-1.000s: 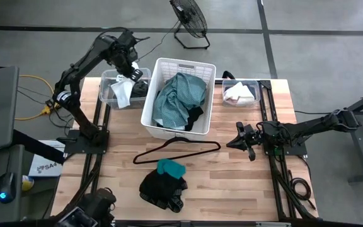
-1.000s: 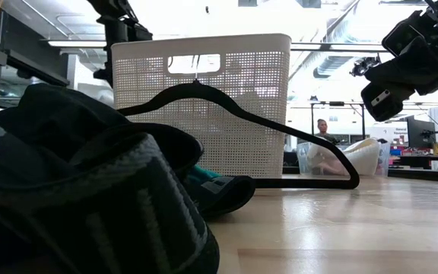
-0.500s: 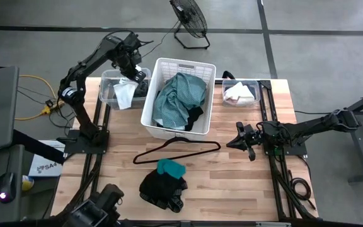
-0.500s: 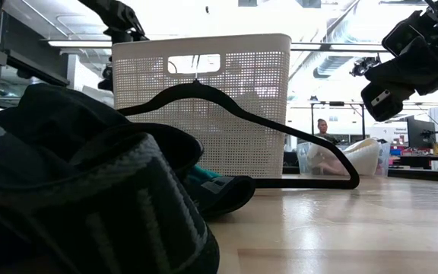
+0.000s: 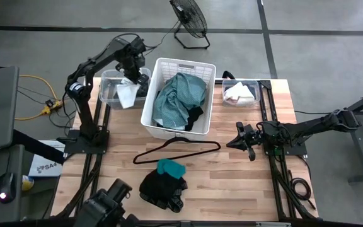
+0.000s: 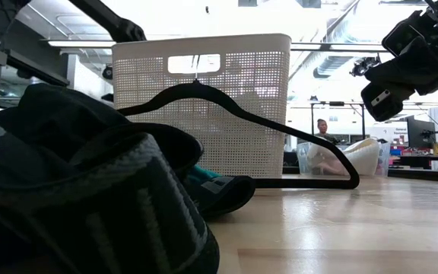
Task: Pick & Place Cloths
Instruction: Put the white boxer short into the left transparent bin
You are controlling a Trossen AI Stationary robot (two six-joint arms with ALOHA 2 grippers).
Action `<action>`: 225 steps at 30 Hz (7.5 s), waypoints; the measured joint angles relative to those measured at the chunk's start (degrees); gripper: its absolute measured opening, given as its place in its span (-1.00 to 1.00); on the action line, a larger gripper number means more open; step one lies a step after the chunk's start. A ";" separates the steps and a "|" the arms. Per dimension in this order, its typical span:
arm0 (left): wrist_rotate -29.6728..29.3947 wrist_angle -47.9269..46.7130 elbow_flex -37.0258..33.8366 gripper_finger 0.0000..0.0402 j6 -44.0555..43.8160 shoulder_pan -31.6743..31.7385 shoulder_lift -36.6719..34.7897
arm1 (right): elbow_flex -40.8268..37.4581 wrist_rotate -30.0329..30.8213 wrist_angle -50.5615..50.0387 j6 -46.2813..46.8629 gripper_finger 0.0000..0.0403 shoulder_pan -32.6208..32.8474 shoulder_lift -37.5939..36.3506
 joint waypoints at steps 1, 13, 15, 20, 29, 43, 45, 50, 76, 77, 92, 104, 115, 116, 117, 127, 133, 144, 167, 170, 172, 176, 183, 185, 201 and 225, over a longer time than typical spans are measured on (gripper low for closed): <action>0.01 0.09 0.00 -0.98 0.02 0.00 0.38 | 0.00 0.00 0.00 0.00 -0.99 0.02 0.00; -0.05 2.01 0.02 -0.96 1.04 0.02 3.72 | 0.00 0.00 0.01 0.00 -0.98 0.02 -0.01; -0.05 2.98 0.02 -0.96 1.11 0.02 3.72 | -0.02 0.01 0.00 0.00 -0.98 0.01 -0.02; -0.01 3.29 0.02 -0.96 2.47 0.02 3.72 | -0.02 0.02 0.00 0.00 -0.98 0.00 -0.02; -0.01 2.23 0.00 -0.65 4.06 0.00 3.69 | 0.00 0.02 0.00 0.00 -0.98 0.02 -0.02; -0.29 -1.14 0.00 -0.11 10.91 0.00 -5.66 | 0.00 0.02 0.01 0.00 -0.98 0.01 -0.02; -0.28 -3.45 0.00 -0.11 12.87 0.00 -7.34 | 0.00 0.02 0.01 0.00 -0.98 0.01 -0.02; -0.28 -10.91 0.00 -0.11 16.27 -1.62 -10.02 | -0.01 0.02 0.02 0.00 -0.98 0.00 -0.01; -7.24 -12.56 -0.07 -0.11 10.18 -22.05 -13.27 | -0.01 0.02 0.01 0.00 -0.99 0.01 -0.02; -8.86 -12.65 -0.07 -0.11 10.22 -23.26 -13.55 | -0.01 0.02 0.00 0.00 -0.99 0.02 -0.01; -22.06 -12.63 -15.06 -0.11 7.81 -27.45 -24.17 | 0.00 0.02 0.02 0.00 -0.99 0.00 0.00; -23.17 -4.65 -30.96 -0.11 5.74 -31.52 -39.19 | -0.01 0.02 0.00 0.00 -0.99 0.01 0.00; -36.87 1.60 -36.57 -0.11 3.51 -46.42 -42.86 | -0.01 -0.01 0.02 0.00 -0.99 0.01 -0.02; -38.60 2.21 -36.94 -0.11 3.54 -47.88 -42.90 | -0.01 0.01 0.02 0.00 -0.99 0.00 -0.01; -40.21 3.02 -37.54 -0.11 3.58 -49.17 -42.95 | 0.00 0.02 0.00 0.00 -0.99 0.00 0.00; -47.42 4.79 -45.16 -0.11 3.50 -53.29 -42.90 | -0.02 -0.02 0.00 0.00 -0.98 0.02 0.00; -48.83 8.20 -47.15 -0.11 3.36 -53.29 -42.90 | 0.00 -0.04 0.00 0.00 -0.98 0.00 0.00; -50.78 13.42 -47.32 -0.12 4.10 -53.27 -42.90 | -0.02 -0.04 0.00 0.01 -0.98 0.01 -0.02; -57.57 14.18 -44.51 -0.99 -1.11 -51.03 -43.01 | -0.02 0.02 0.00 0.00 -0.98 0.01 -0.02; -57.45 14.39 -42.30 -0.99 -2.66 -46.69 -43.05 | 0.00 0.01 0.01 0.01 -0.98 0.02 -0.01; -55.42 14.73 -40.89 -0.99 -2.92 -42.84 -43.06 | -0.02 0.02 0.00 0.00 -0.98 0.02 0.00; -50.61 18.07 -39.61 -0.99 -2.56 -34.40 -43.06 | 0.00 0.02 0.01 0.00 -0.98 0.02 -0.01; -37.19 26.93 -39.58 -1.00 -1.56 -19.60 -42.75 | -0.01 0.02 0.01 0.00 -0.99 0.02 -0.01; -33.13 29.22 -39.56 -1.00 -2.01 -16.16 -42.11 | 0.00 0.02 0.01 0.00 -0.99 0.01 0.00; -21.87 36.06 -39.51 -1.00 -10.32 -6.57 -28.55 | -0.01 0.00 0.01 0.00 -0.99 0.01 0.00; -5.89 29.94 -37.63 -0.58 -12.53 0.76 -25.12 | -0.01 0.01 0.00 0.00 -0.99 0.02 0.00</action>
